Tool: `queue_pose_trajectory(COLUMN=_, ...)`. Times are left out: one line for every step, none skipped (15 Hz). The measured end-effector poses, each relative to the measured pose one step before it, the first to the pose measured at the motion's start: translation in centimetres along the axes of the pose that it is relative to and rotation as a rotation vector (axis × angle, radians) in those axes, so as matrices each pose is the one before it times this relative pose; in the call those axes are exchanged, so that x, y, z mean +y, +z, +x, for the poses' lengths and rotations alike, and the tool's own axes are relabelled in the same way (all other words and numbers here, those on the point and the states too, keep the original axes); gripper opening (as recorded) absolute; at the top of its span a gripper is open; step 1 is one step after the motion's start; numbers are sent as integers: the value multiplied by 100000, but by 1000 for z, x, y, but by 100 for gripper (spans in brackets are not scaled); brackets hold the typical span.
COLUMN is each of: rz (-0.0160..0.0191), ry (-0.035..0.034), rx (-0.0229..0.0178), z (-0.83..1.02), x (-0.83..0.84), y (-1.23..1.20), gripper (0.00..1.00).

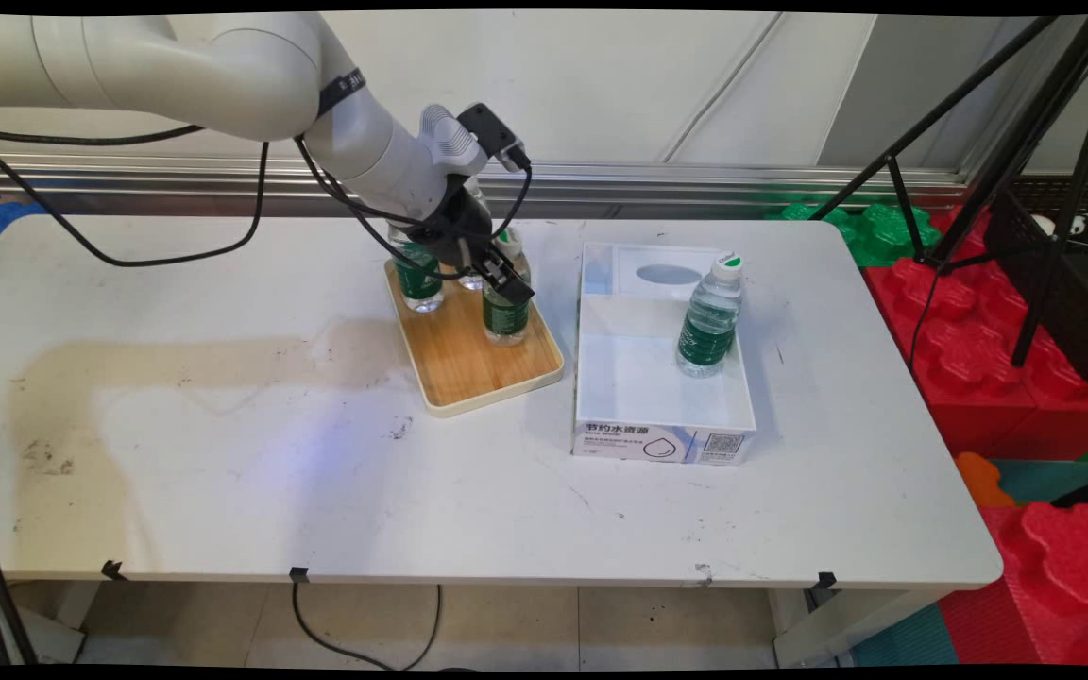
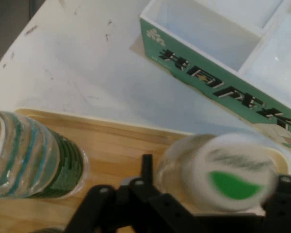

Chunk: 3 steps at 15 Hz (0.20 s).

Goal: Place the picked object on the tray

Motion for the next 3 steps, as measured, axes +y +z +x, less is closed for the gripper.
queue_pose_trajectory(rz=215, ry=-269, rx=30, z=-76, x=-158, y=5, gripper=100)
queue_pose_trajectory(rz=226, ry=-102, rx=-17, z=-72, x=-140, y=9, gripper=100)
queue_pose_trajectory(rz=233, ry=-30, rx=87, z=-50, x=-145, y=-11, gripper=100)
